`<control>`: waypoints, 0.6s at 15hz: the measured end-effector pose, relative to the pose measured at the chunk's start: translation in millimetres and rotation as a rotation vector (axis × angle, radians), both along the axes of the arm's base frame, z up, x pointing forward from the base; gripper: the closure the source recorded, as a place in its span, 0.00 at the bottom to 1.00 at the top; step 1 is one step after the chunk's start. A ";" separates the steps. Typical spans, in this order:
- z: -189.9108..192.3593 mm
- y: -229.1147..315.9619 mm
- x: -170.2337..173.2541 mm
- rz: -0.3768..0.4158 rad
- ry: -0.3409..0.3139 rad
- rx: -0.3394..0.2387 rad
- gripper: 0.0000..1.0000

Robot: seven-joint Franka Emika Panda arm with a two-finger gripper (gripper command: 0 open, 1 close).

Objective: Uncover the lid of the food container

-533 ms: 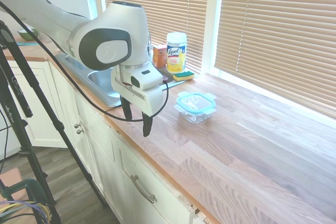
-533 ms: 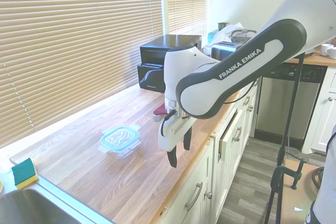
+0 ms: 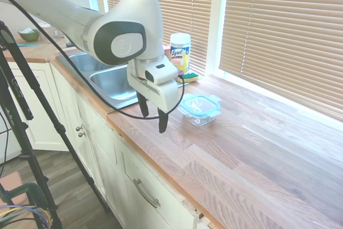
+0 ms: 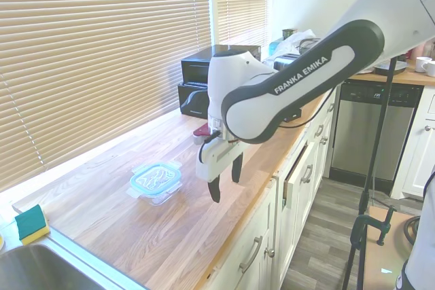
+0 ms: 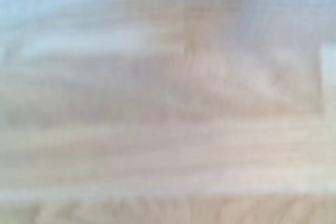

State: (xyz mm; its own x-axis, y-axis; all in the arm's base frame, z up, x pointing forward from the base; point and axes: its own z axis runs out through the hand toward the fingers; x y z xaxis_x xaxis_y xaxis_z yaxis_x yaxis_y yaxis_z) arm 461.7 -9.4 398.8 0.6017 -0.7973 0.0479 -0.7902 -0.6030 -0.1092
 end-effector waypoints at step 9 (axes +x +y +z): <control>6.3 -68.0 99.8 -0.023 -0.106 0.195 0.00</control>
